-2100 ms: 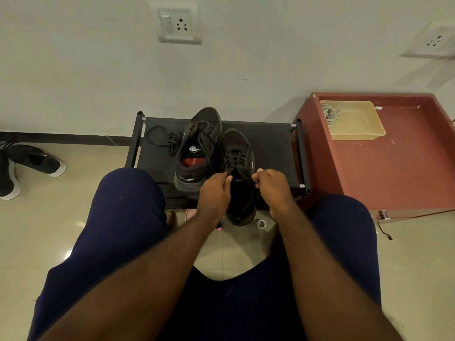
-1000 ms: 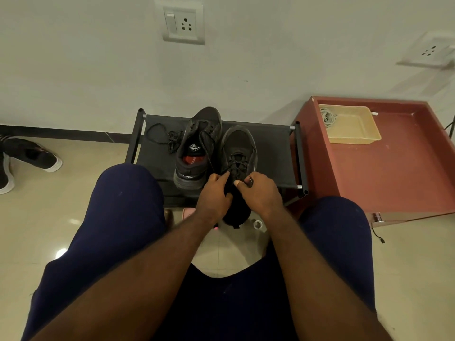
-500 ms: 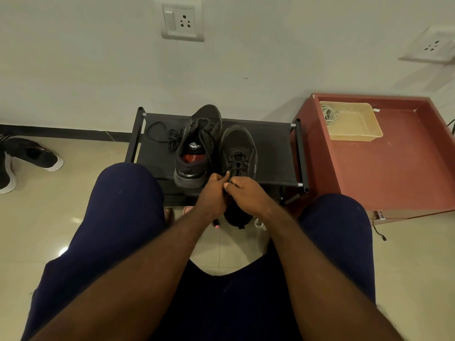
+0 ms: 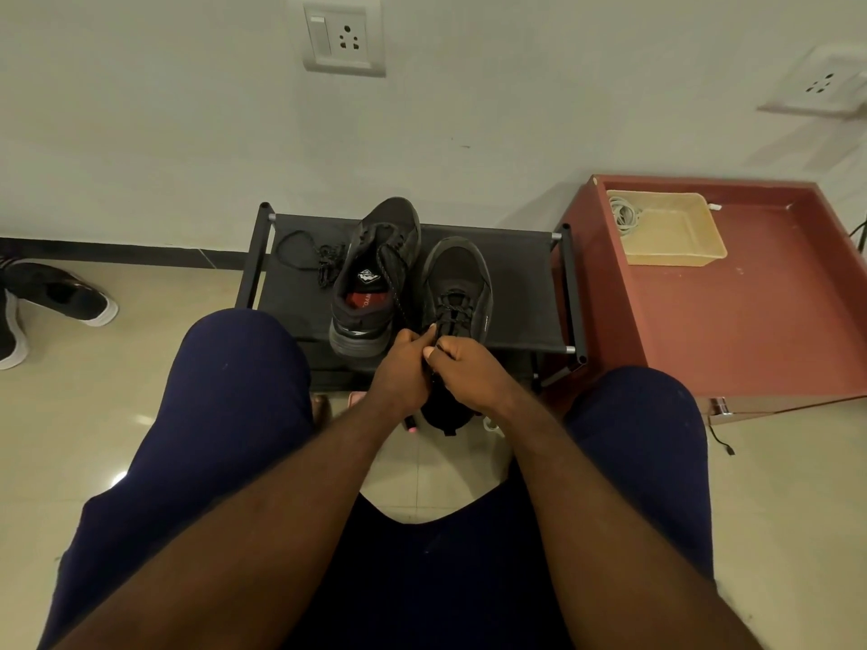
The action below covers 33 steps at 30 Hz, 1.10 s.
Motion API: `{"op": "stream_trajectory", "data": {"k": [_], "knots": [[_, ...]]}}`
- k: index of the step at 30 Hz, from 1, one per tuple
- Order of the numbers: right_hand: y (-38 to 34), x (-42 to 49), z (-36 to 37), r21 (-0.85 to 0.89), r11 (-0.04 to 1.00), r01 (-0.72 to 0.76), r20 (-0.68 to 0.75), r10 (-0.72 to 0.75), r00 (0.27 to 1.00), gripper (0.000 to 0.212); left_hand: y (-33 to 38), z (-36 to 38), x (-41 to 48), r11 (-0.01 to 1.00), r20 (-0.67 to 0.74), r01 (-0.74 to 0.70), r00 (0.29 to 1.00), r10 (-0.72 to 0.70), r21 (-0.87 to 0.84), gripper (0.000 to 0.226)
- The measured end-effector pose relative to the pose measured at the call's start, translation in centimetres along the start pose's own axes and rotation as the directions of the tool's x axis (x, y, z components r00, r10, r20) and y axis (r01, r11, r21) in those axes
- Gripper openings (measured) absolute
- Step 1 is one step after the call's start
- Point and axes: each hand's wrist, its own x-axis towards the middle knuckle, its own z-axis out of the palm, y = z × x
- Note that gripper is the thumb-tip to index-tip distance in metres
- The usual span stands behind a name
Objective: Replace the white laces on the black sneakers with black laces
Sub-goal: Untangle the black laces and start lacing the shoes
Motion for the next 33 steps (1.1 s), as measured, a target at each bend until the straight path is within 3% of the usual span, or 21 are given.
{"op": "stream_trajectory", "data": {"k": [3,5,6,8,9,10,12,13,14,17,22,24,26,27,28,29,30,31,33], "knots": [[-0.1,-0.2,-0.8,0.048,0.996,-0.072,-0.006,0.073,0.997,0.03,0.0,-0.1,0.0,1.0,0.002,-0.005,1.0,0.005,0.004,0.057],[-0.3,-0.1,-2.2,0.244,0.963,-0.111,-0.062,0.13,0.99,0.032,0.2,-0.2,0.0,0.999,-0.005,0.05,0.999,-0.05,0.002,0.065],[-0.3,0.0,-3.1,0.427,0.9,-0.09,-0.132,0.161,0.978,0.034,0.2,-0.2,0.0,0.997,-0.011,0.073,0.997,-0.073,-0.008,0.067],[-0.1,0.5,-5.1,0.789,0.61,0.071,-0.321,0.311,0.894,0.032,0.3,-0.3,-0.1,0.995,-0.009,0.095,0.995,-0.095,-0.04,0.068],[0.7,0.8,-6.2,0.86,0.481,0.173,-0.401,0.426,0.811,0.028,0.4,-0.3,-0.2,0.993,-0.008,0.103,0.995,-0.103,-0.056,0.067],[1.8,1.0,-7.3,0.87,0.438,0.225,-0.453,0.535,0.713,0.028,0.4,-0.3,-0.2,0.992,-0.011,0.107,0.994,-0.108,-0.067,0.067],[4.0,0.9,-8.5,0.845,0.518,0.134,-0.492,0.653,0.575,0.035,0.5,-0.3,-0.1,0.991,-0.032,0.114,0.993,-0.117,-0.073,0.064],[4.7,0.8,-8.5,0.822,0.568,0.044,-0.49,0.665,0.563,0.038,0.6,-0.3,-0.1,0.99,-0.043,0.113,0.992,-0.117,-0.079,0.062],[5.1,0.8,-8.2,0.792,0.608,-0.049,-0.469,0.658,0.589,0.039,0.7,-0.3,-0.1,0.991,-0.053,0.108,0.992,-0.113,-0.082,0.06],[4.3,1.3,-6.1,0.671,0.702,-0.239,-0.312,0.56,0.767,0.038,0.9,-0.1,-0.2,0.994,-0.084,0.098,0.991,-0.102,-0.054,0.053],[2.6,1.1,-4.3,0.424,0.869,-0.254,-0.161,0.349,0.923,0.025,1.8,-0.4,-0.6,0.962,-0.202,0.179,0.97,-0.138,0.206,0.039],[2.2,0.6,-4.5,0.314,0.927,-0.205,-0.146,0.26,0.954,0.018,1.9,-0.6,-0.6,0.947,-0.186,0.165,0.976,-0.116,0.275,0.037],[0.9,-0.1,-5.1,0.331,0.943,0.011,-0.309,0.097,0.946,0.012,1.8,-0.8,-0.7,0.939,-0.176,0.157,0.979,-0.106,0.305,0.037],[-0.2,-0.4,-5.6,0.359,0.917,0.175,-0.473,0.017,0.881,0.017,1.7,-0.9,-0.7,0.941,-0.177,0.157,0.978,-0.106,0.299,0.037],[-1.3,-0.8,-6.4,0.347,0.875,0.339,-0.635,-0.047,0.771,0.023,1.6,-0.8,-0.7,0.945,-0.177,0.154,0.978,-0.106,0.288,0.038],[-2.3,-1.1,-7.3,0.299,0.84,0.452,-0.737,-0.097,0.669,0.027,1.5,-0.8,-0.7,0.95,-0.173,0.149,0.979,-0.103,0.275,0.038],[-2.8,-1.3,-8.0,0.25,0.831,0.496,-0.779,-0.131,0.613,0.028,1.3,-0.7,-0.7,0.956,-0.162,0.14,0.982,-0.099,0.26,0.038],[-2.6,-1.4,-8.4,0.234,0.838,0.493,-0.774,-0.146,0.616,0.026,1.2,-0.6,-0.7,0.96,-0.152,0.13,0.984,-0.094,0.246,0.038],[-1.3,-1.3,-8.2,0.296,0.9,0.32,-0.664,-0.047,0.746,0.018,0.9,-0.6,-0.6,0.967,-0.145,0.11,0.986,-0.078,0.228,0.037]]}}
